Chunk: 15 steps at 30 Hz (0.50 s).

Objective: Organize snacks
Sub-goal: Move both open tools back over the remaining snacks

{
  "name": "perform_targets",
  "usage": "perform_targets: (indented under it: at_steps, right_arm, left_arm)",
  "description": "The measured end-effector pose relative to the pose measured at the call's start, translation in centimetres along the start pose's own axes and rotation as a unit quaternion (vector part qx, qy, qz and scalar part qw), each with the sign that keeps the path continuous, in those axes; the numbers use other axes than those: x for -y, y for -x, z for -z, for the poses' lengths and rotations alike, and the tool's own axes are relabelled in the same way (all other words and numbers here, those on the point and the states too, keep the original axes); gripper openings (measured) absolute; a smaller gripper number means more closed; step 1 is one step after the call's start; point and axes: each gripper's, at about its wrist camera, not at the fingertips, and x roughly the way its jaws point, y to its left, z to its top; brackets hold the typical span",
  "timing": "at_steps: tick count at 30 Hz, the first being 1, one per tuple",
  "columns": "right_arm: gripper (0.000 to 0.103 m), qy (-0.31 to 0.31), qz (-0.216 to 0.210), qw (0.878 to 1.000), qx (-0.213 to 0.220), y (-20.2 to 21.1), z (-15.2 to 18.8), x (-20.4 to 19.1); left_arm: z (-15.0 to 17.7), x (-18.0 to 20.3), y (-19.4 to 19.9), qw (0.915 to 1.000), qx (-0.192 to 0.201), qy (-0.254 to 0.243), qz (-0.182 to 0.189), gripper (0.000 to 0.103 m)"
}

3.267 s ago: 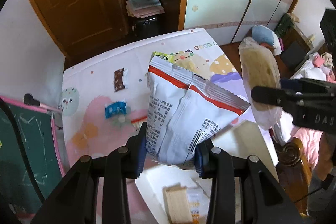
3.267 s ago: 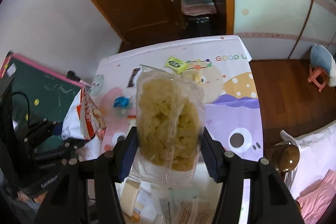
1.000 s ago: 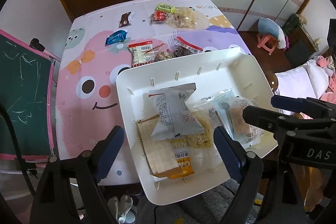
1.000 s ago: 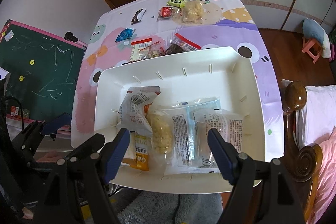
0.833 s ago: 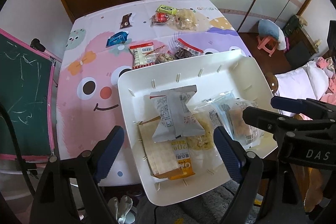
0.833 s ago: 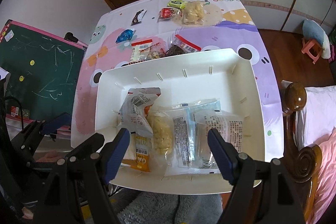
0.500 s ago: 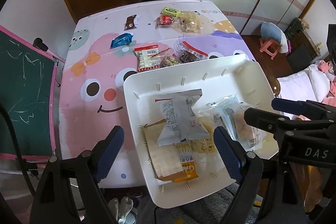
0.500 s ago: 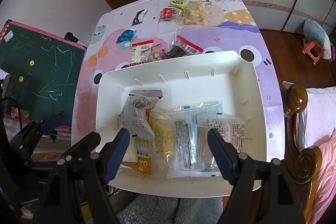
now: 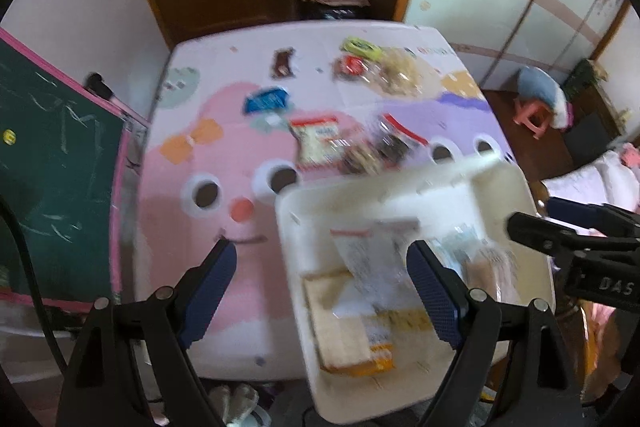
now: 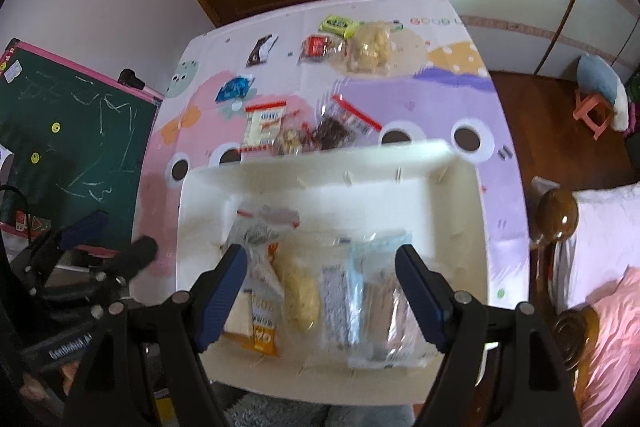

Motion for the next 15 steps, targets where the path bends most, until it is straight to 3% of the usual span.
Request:
perform_targets:
  at_steps: [7,15]
  right_arm:
    - [0.077,0.024,0.024,0.999,0.041,2.2,-6.4,0.6]
    - [0.077,0.039,0.047,0.994,0.089,4.1,-15.4,1.9]
  left_arm:
    - [-6.2,-2.1,2.0,0.9969,0.060,0.002,-0.051,0.086]
    - [-14.3,-3.8,1.7,0.9931,0.098,0.022,-0.060,0.088]
